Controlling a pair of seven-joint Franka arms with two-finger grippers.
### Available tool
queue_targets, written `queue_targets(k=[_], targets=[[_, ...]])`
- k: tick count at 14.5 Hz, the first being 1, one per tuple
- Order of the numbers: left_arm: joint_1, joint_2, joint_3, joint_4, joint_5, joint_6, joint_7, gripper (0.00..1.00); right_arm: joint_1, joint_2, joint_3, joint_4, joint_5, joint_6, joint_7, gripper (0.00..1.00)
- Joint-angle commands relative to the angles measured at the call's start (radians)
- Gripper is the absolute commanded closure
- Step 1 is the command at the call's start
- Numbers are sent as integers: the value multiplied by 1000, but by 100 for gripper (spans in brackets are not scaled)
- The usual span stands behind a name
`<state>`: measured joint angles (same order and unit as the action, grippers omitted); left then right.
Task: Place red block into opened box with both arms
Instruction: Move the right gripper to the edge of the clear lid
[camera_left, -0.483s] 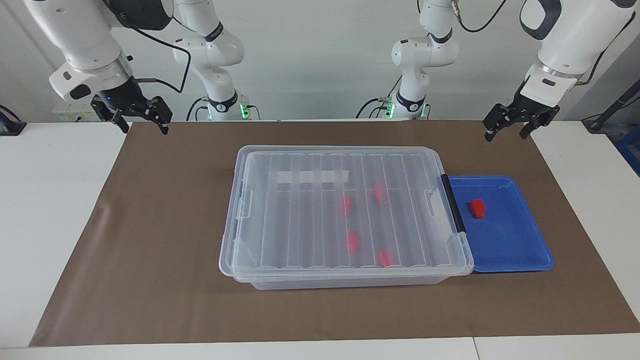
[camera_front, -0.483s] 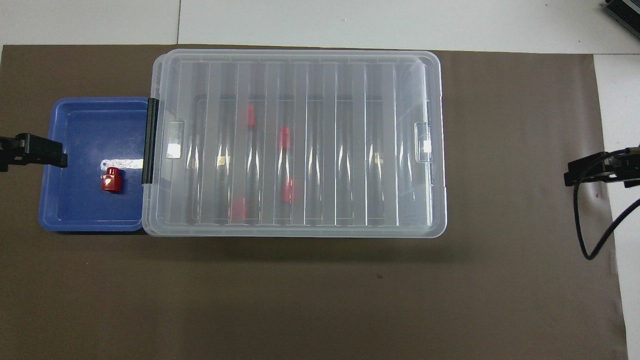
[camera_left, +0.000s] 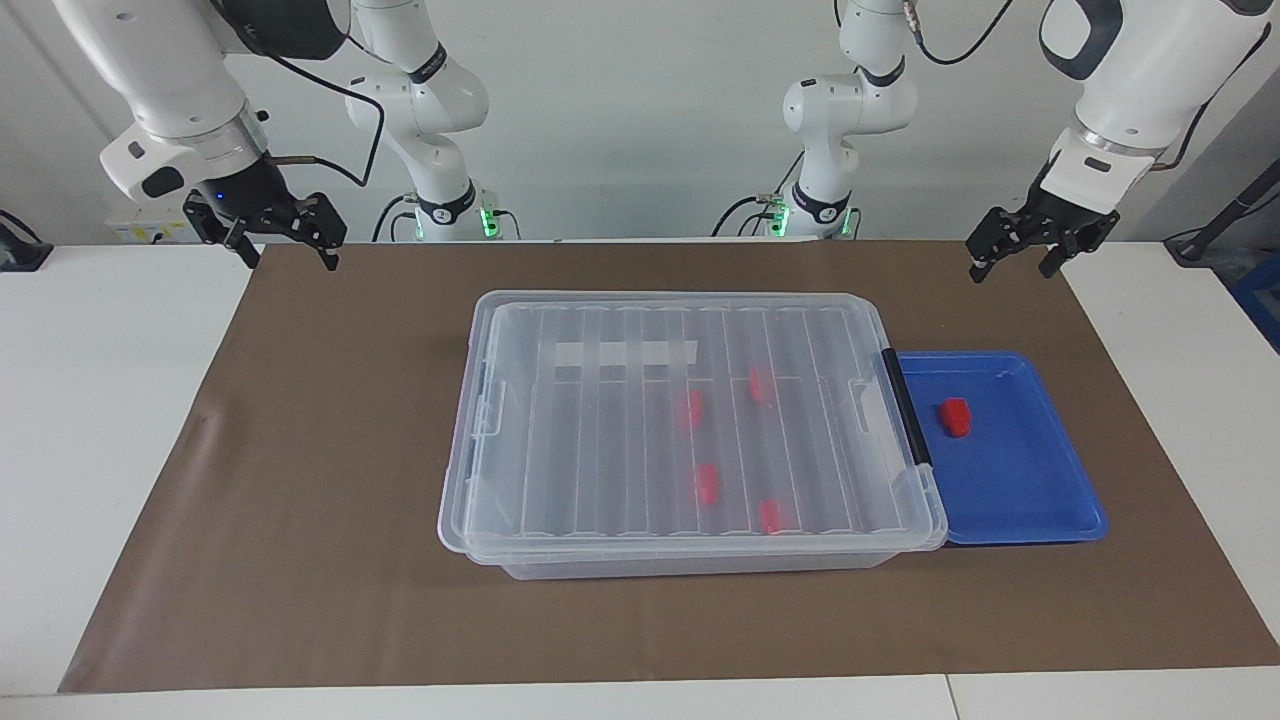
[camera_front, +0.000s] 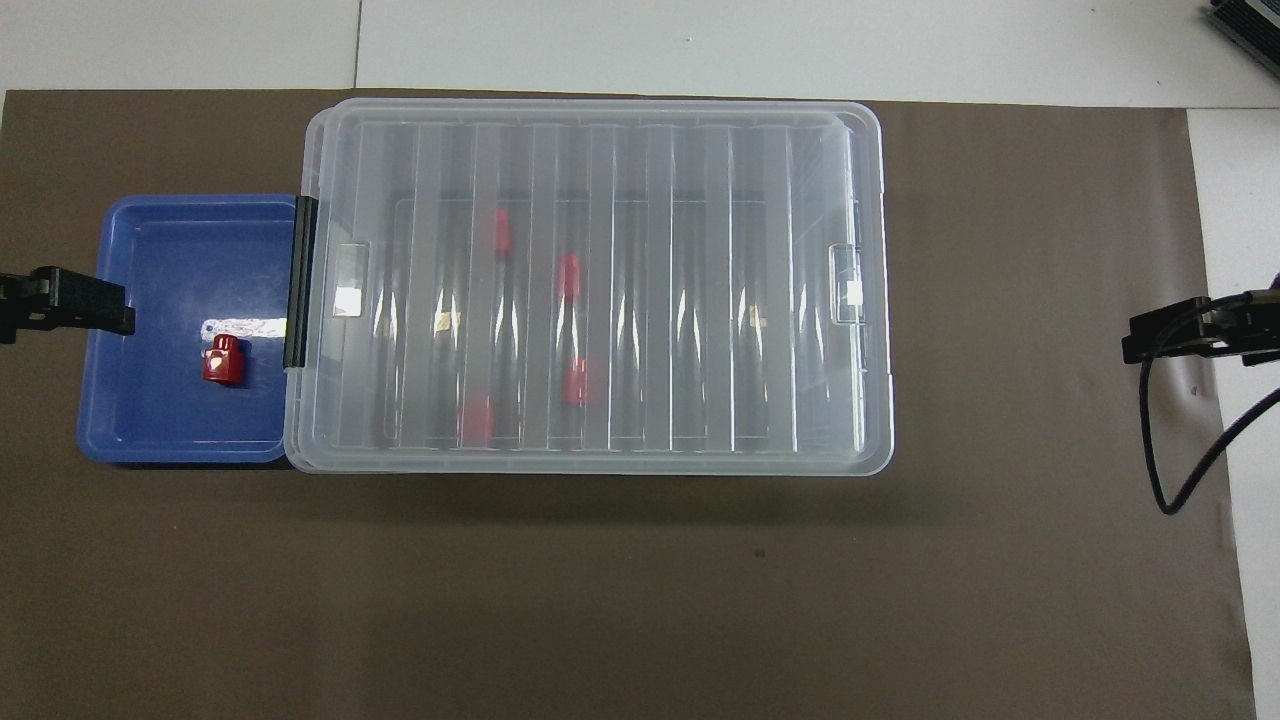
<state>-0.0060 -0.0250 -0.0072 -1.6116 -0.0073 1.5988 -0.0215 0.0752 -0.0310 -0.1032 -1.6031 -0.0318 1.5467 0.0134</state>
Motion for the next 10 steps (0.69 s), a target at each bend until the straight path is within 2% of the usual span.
queue_targets(k=[1, 6, 10], targets=[[-8, -12, 9, -14, -16, 4, -18, 0, 17, -15, 10, -78, -5, 146, 26, 0], [-9, -24, 6, -43, -16, 33, -41, 0, 135, 95, 10, -101, 44, 383, 94, 0], [-8, -45, 6, -102, -16, 108, -44, 0, 164, 196, 10, -103, 159, 443, 114, 0]])
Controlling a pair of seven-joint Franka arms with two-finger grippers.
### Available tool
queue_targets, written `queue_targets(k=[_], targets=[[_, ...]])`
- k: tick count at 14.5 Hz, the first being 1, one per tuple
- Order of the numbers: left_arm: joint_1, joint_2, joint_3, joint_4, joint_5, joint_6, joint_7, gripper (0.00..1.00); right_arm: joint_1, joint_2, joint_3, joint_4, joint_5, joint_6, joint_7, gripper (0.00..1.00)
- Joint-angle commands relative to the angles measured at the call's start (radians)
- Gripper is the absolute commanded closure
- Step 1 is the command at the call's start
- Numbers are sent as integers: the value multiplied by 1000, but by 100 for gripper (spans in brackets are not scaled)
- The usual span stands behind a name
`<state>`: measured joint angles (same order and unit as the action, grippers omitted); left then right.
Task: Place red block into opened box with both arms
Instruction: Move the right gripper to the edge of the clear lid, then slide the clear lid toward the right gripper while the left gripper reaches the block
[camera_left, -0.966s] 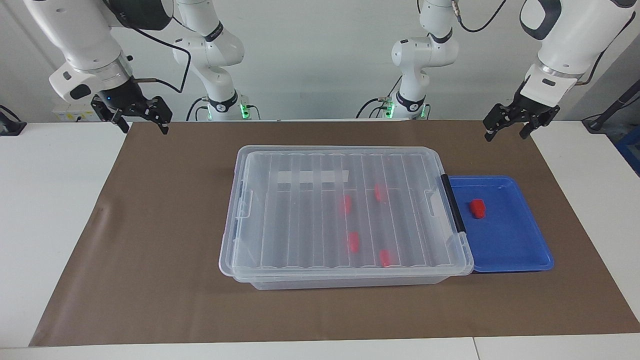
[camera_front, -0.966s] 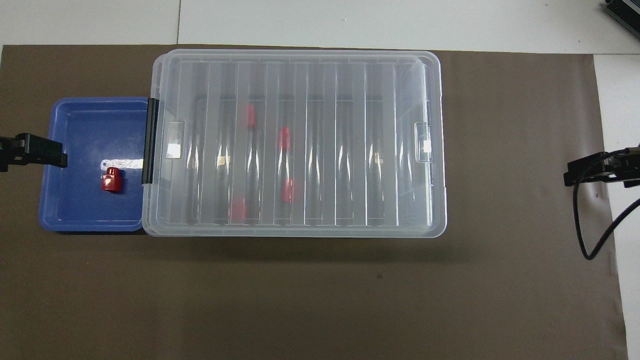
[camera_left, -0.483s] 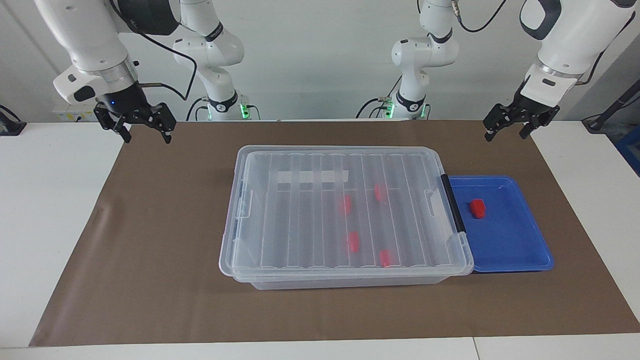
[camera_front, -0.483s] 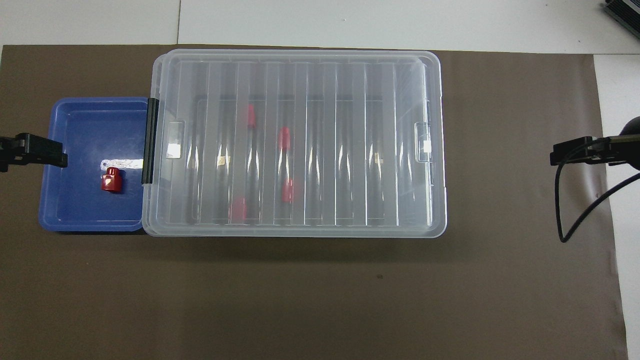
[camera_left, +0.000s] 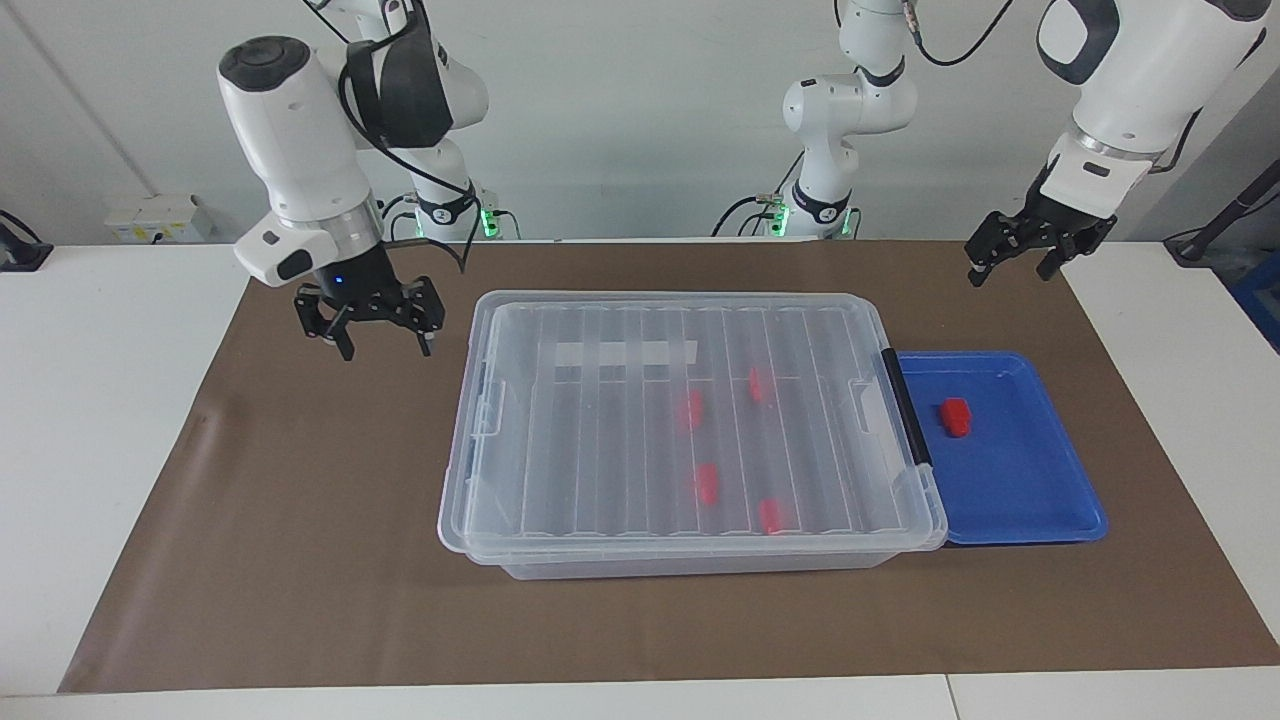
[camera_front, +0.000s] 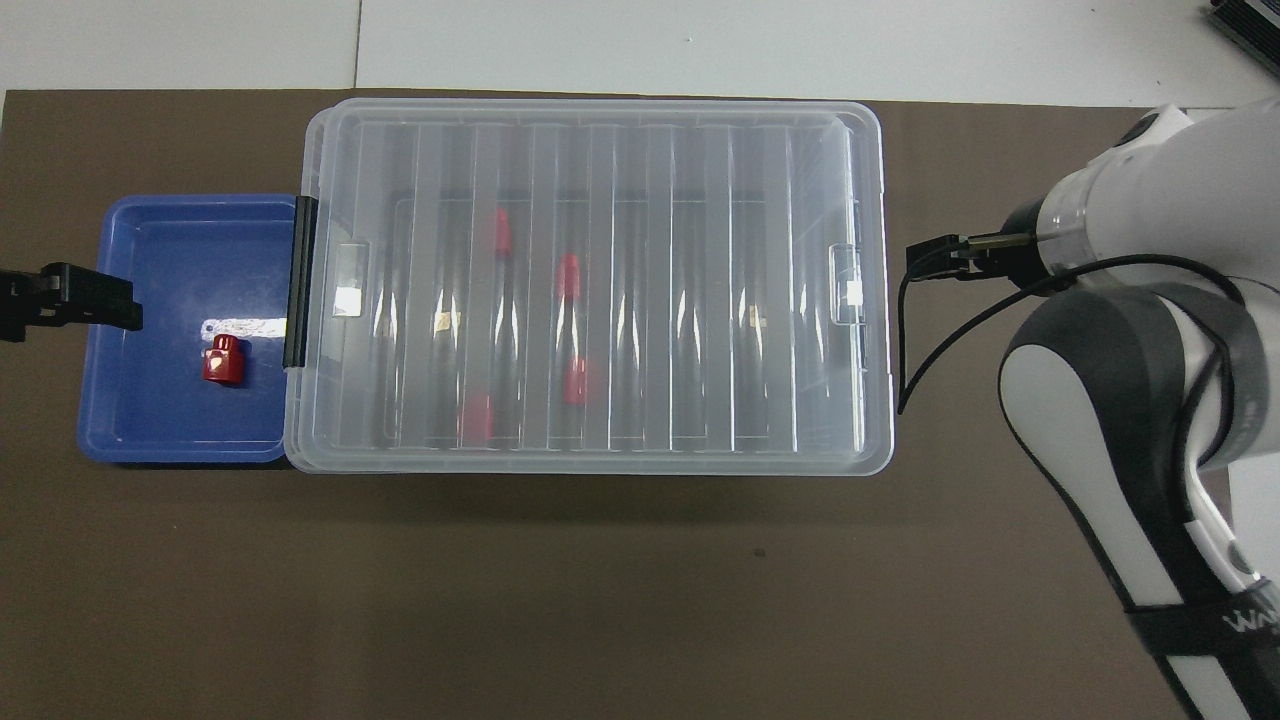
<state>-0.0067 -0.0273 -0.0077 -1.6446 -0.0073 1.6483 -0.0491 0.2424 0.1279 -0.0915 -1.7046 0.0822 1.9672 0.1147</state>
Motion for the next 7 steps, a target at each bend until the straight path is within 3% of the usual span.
queue_targets(k=[1, 4, 7], targets=[[-7, -55, 6, -107, -16, 97, -17, 0, 0, 58, -2, -3, 45, 45, 13, 0], [-4, -92, 9, -231, -13, 218, -14, 0, 18, 96, -4, -9, 47, 71, 14, 0], [14, -50, 11, -250, -8, 316, -11, 0, 15, 108, -7, -33, 2, 96, 16, 0]])
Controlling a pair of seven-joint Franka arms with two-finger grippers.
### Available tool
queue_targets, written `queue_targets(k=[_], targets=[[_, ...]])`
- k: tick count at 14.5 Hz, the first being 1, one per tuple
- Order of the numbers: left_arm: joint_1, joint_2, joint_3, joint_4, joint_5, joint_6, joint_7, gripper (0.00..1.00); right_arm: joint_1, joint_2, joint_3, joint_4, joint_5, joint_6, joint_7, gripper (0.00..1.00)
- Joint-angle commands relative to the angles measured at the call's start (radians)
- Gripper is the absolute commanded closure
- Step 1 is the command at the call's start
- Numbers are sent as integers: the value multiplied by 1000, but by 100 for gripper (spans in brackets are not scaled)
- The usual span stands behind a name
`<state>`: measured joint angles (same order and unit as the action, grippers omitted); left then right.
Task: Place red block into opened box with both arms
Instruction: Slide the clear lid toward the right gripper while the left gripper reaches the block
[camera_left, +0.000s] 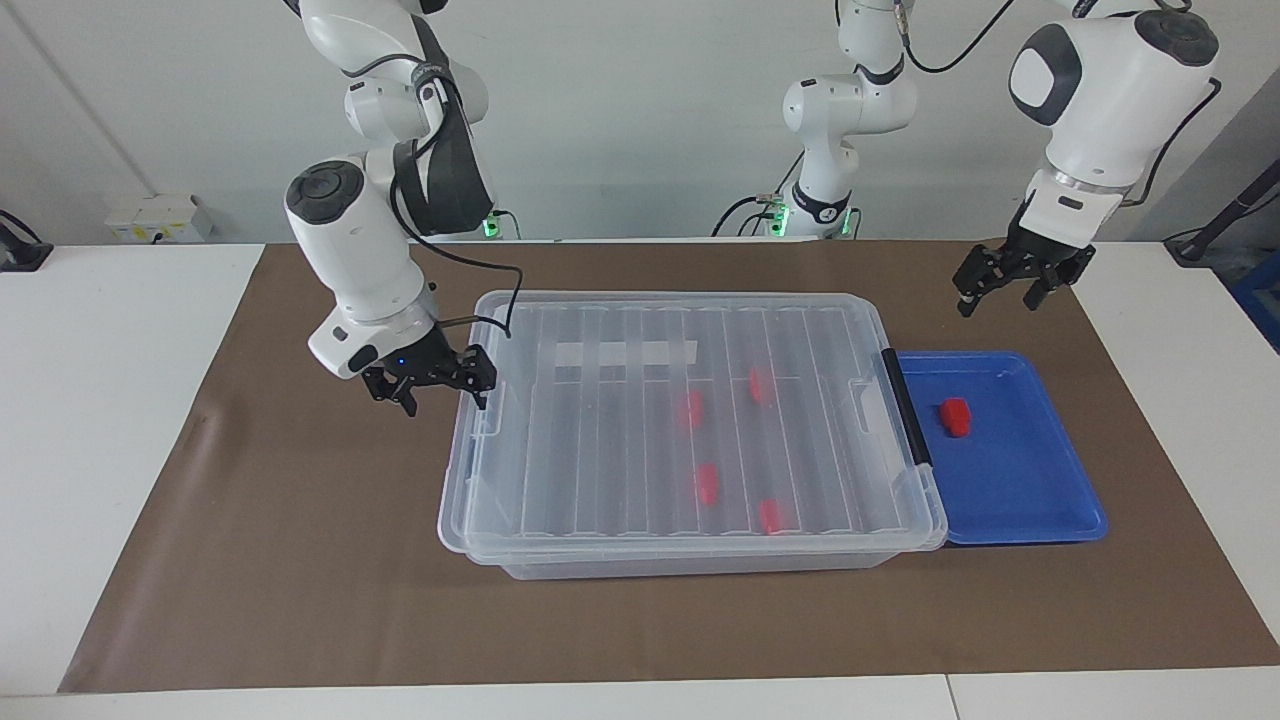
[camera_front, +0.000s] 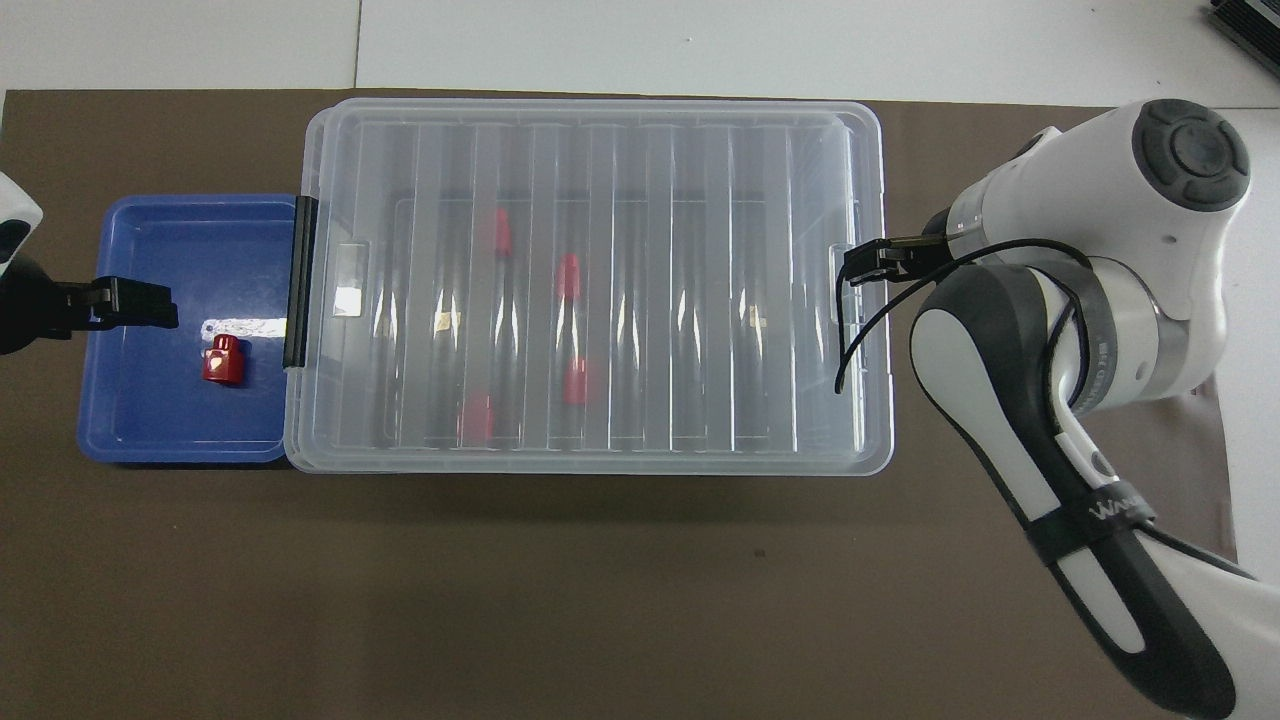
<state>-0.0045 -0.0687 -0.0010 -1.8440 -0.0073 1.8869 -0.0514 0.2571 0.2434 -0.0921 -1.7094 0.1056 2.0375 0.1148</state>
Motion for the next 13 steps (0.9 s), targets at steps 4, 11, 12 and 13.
queue_targets(k=[4, 11, 12, 13], targets=[[80, 124, 3, -69, -8, 236, 25, 0, -41, -7, -6, -30, -113, 24, 17, 0], [83, 188, 4, -276, -6, 508, 54, 0, -101, -7, -8, -22, -181, -8, 5, 0], [86, 196, 4, -288, -6, 509, 58, 0, -113, -9, -8, -22, -181, -11, 3, 0], [90, 198, 4, -300, -6, 509, 68, 0, -124, -10, -8, -19, -182, -23, 0, 0]])
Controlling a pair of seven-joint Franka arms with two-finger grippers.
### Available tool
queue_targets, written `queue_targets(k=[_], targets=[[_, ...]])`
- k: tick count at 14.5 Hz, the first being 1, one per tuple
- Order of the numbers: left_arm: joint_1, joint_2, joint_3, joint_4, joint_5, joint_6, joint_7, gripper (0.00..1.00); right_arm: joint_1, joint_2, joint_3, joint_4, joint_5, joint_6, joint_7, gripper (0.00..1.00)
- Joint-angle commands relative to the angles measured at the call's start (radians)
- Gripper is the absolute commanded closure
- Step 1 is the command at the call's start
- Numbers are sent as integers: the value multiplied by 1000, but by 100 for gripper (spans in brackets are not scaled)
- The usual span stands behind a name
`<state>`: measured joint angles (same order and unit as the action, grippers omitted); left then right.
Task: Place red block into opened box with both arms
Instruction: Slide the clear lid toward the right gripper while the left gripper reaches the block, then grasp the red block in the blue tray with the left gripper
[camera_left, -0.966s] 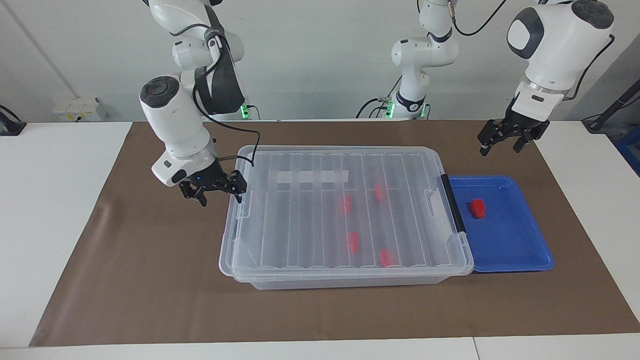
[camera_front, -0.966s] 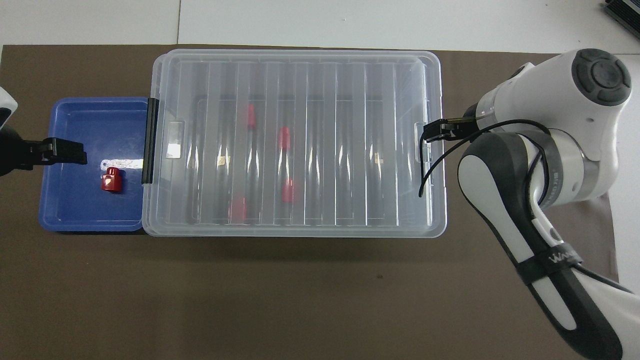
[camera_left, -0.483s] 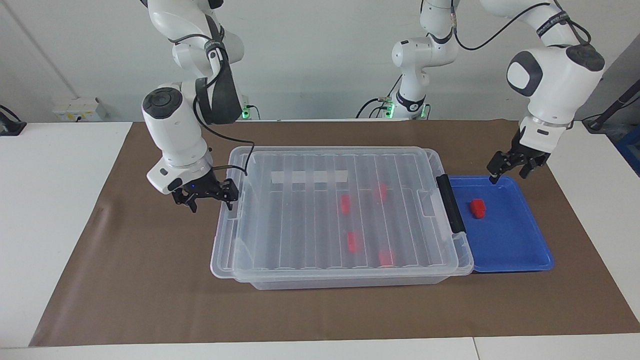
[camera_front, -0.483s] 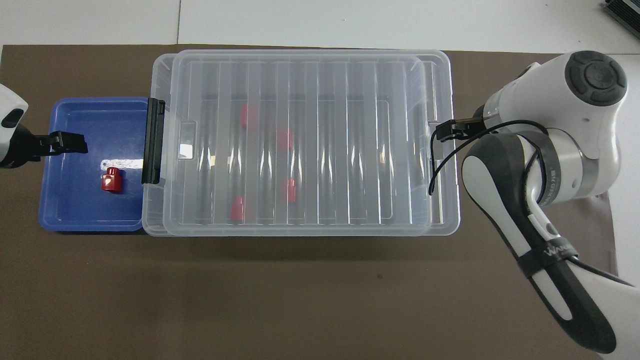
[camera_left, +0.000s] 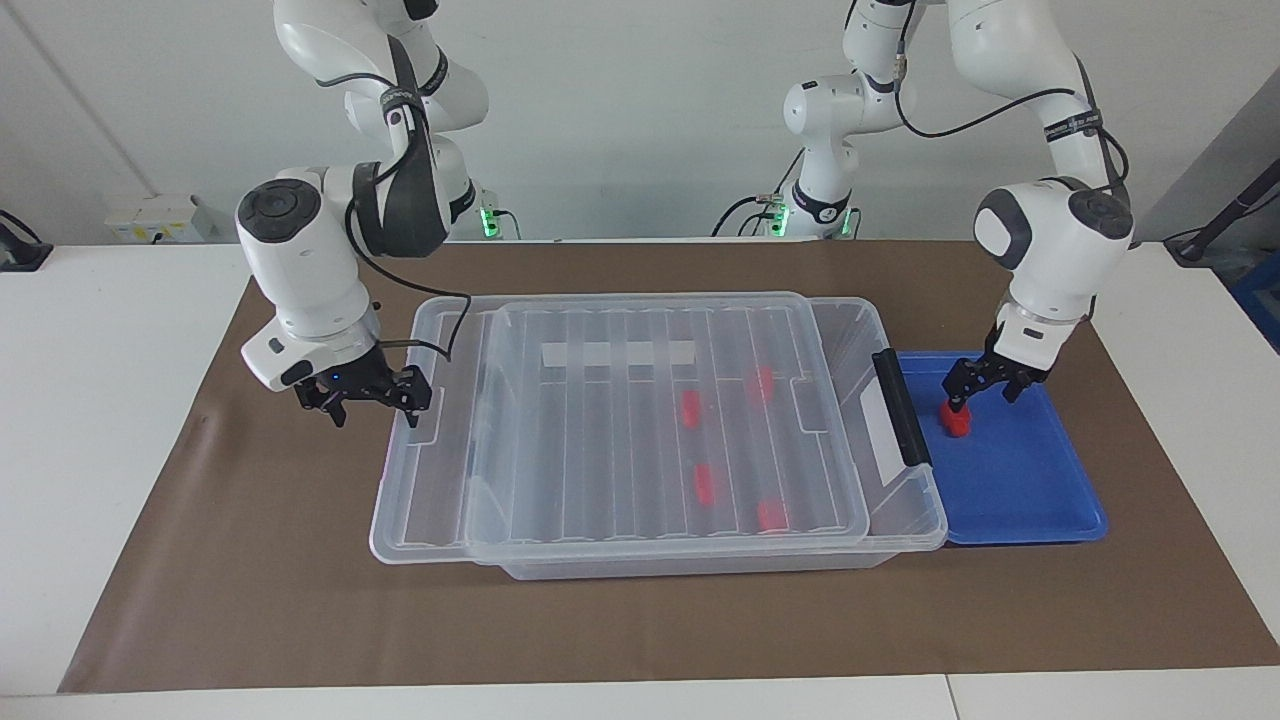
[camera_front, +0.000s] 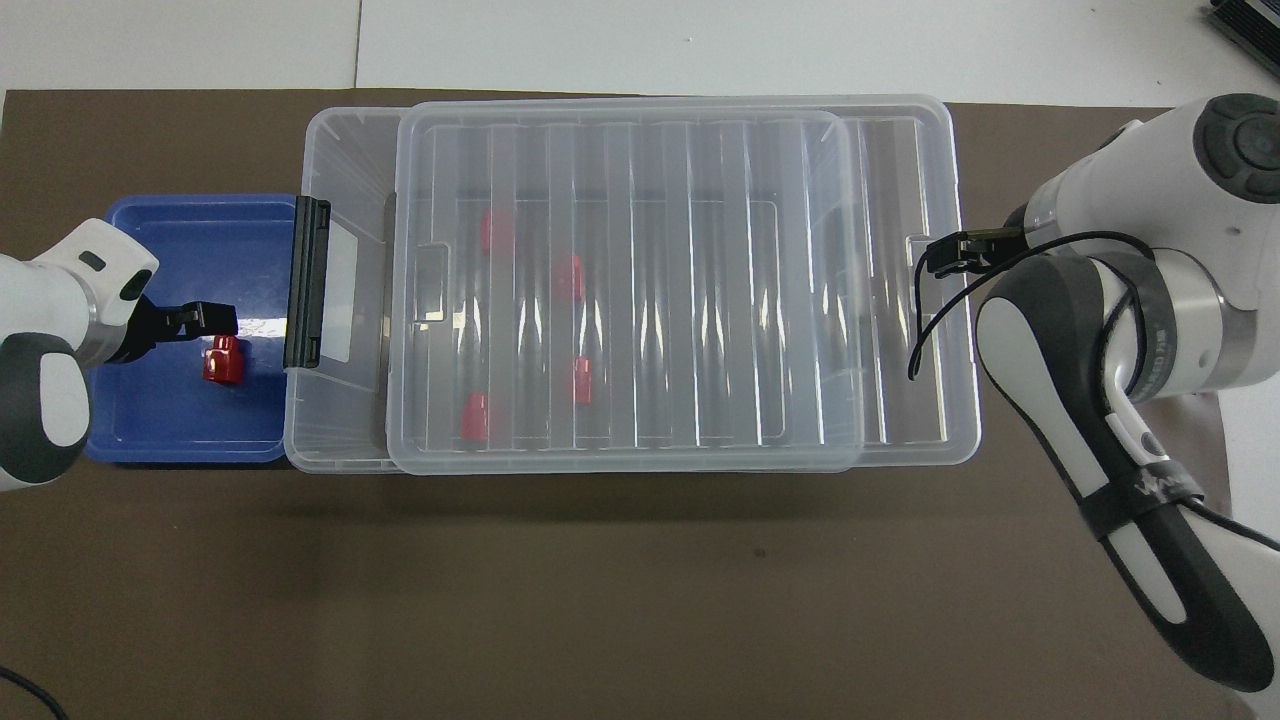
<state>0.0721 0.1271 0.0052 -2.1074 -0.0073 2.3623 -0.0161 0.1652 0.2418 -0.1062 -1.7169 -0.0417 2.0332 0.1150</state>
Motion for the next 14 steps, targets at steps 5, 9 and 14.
queue_targets(k=[5, 9, 14], targets=[[11, 40, -2, -68, -5, 81, 47, 0, -70, -18, 3, -4, -81, -63, -73, 0], [15, 68, -2, -92, -5, 126, 74, 0, -82, -21, 2, -4, -133, -99, -92, 0], [34, 68, -2, -92, -5, 126, 130, 30, -82, -32, 3, -1, -164, -116, -95, 0]])
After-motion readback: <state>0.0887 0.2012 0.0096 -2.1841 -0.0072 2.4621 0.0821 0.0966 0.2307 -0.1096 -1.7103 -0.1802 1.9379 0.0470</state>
